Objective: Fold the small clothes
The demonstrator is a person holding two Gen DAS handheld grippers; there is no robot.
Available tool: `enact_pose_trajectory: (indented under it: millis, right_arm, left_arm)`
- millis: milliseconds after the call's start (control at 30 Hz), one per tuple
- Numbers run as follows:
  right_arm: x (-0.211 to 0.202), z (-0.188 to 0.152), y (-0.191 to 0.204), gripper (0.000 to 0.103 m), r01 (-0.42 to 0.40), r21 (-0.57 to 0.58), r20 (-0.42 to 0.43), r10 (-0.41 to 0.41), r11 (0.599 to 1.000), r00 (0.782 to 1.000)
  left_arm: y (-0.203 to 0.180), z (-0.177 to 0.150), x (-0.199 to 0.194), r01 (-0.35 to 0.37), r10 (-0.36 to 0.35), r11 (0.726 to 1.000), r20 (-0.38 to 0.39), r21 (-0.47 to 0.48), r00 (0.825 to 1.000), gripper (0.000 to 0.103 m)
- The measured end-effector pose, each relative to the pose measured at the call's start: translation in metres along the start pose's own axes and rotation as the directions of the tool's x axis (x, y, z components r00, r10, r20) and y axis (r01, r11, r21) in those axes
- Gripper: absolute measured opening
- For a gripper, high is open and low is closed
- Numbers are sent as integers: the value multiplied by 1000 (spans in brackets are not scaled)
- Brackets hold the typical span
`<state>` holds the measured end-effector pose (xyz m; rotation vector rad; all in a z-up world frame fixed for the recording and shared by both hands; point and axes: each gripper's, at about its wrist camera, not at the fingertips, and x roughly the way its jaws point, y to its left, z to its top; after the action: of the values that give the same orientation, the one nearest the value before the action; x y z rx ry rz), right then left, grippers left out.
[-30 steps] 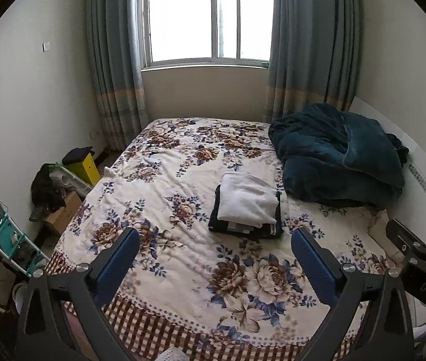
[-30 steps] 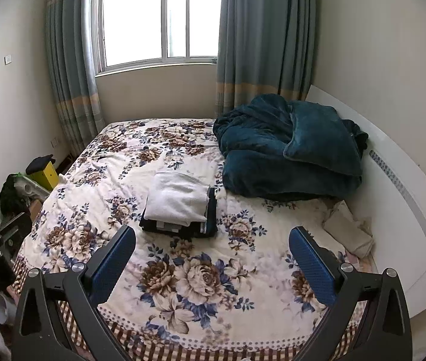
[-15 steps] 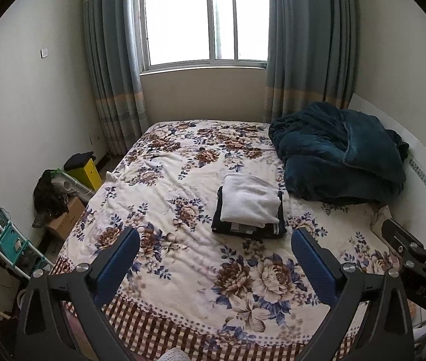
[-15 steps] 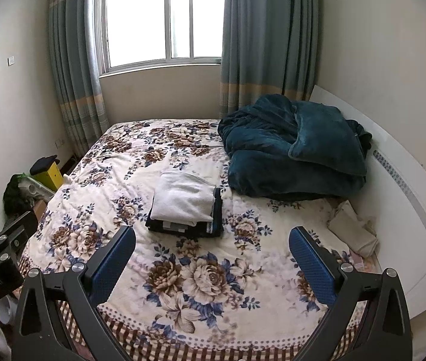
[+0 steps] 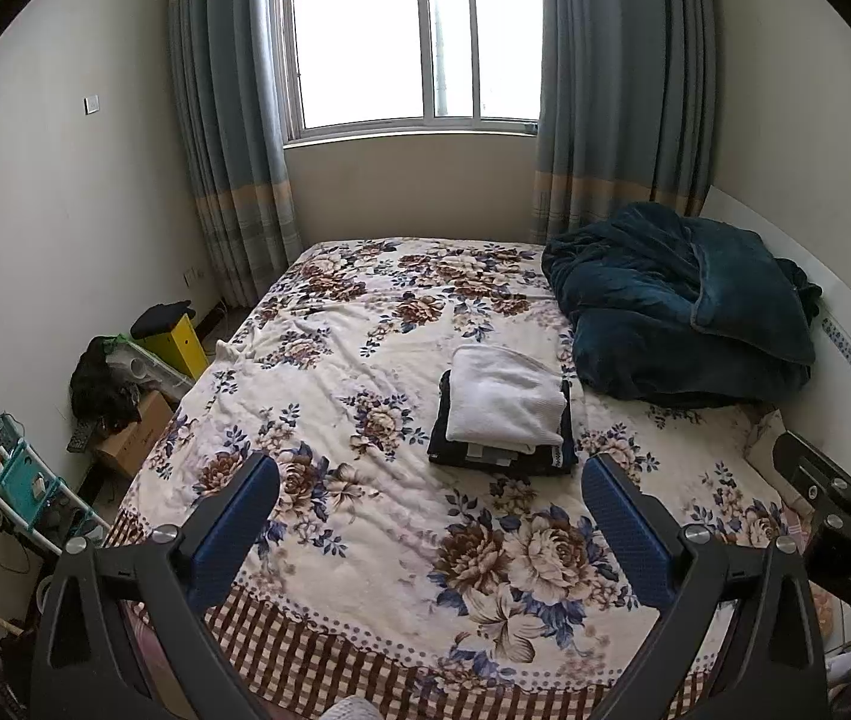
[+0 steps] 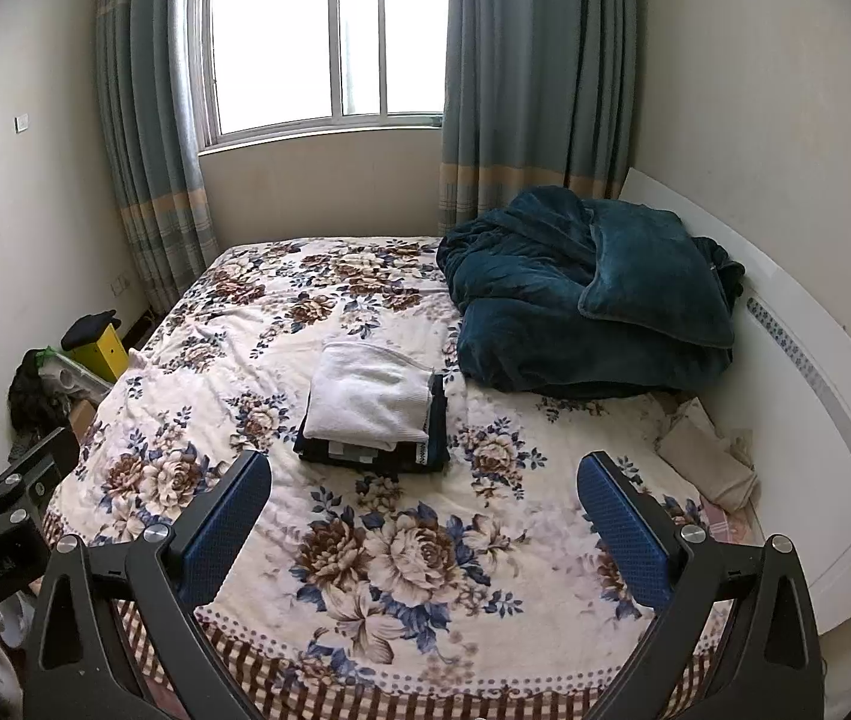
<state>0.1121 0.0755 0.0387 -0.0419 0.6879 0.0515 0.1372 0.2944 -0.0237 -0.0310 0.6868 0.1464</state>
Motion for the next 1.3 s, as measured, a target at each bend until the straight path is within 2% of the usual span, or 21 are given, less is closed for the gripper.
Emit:
enact_pose_trajectory:
  millis: [1300]
  right_arm:
    - [2, -5, 15, 103, -6, 4, -4, 6, 1000, 1000]
  left_arm:
    - [13, 3, 5, -4, 4, 1000, 5, 9, 1000, 103]
